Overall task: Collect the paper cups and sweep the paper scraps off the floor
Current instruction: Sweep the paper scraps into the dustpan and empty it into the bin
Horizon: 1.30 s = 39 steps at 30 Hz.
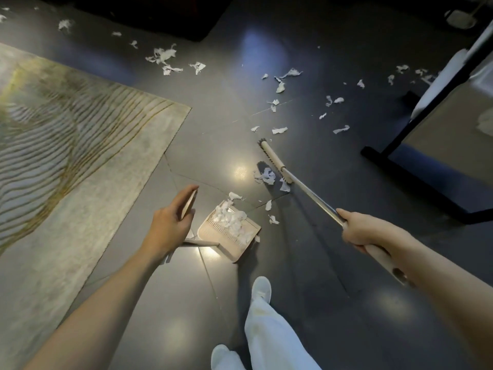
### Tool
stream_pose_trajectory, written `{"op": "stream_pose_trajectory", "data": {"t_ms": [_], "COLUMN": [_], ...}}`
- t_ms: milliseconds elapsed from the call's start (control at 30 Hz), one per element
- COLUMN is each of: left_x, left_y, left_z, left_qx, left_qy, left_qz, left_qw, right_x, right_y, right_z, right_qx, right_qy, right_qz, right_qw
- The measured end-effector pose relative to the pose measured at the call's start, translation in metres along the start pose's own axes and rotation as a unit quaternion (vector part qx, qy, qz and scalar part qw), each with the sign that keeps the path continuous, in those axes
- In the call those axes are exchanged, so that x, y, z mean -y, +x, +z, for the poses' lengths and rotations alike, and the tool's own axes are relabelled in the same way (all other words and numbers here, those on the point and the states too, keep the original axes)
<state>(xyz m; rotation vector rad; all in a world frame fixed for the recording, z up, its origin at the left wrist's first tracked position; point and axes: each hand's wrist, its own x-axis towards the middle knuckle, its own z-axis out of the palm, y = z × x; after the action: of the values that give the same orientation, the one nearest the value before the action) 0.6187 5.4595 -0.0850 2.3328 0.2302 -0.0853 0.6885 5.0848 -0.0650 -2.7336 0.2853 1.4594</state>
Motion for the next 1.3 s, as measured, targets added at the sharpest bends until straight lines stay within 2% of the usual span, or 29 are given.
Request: {"op": "stream_pose_trajectory", "data": {"t_ms": [200,267,433,567,800,1133,1300], "left_x": [-0.011,-0.012,-0.015,-0.018,-0.011,0.035,0.064], "left_y": [0.04,0.048,0.06,0.063,0.029,-0.086,-0.133], "left_z": [0.007,0.007,0.009,0.01,-0.001,-0.051,-0.069], "left_qx": [-0.032,-0.045,-0.03,-0.025,-0.008,0.034,0.008], "left_qy": [-0.015,-0.038,-0.045,-0.054,-0.081,-0.043,-0.045], "left_qz": [-0.036,-0.057,-0.045,-0.035,-0.017,0.061,0.045], "left_qw": [0.999,0.997,0.998,0.998,0.997,0.997,0.998], "right_x": [0.014,0.019,0.024,0.026,0.047,0.052,0.032], "right_y": [0.064,0.076,0.069,0.042,-0.031,-0.147,-0.189], "right_z": [-0.028,-0.023,0.008,0.029,0.072,0.142,0.171], "right_qx": [0.018,0.038,0.085,0.129,0.177,0.127,0.126], "right_qy": [-0.043,-0.05,-0.062,-0.022,-0.026,0.031,0.125], "right_qz": [0.004,-0.013,-0.052,-0.061,-0.064,-0.08,-0.062], "right_qw": [0.999,0.998,0.993,0.99,0.982,0.988,0.982]}}
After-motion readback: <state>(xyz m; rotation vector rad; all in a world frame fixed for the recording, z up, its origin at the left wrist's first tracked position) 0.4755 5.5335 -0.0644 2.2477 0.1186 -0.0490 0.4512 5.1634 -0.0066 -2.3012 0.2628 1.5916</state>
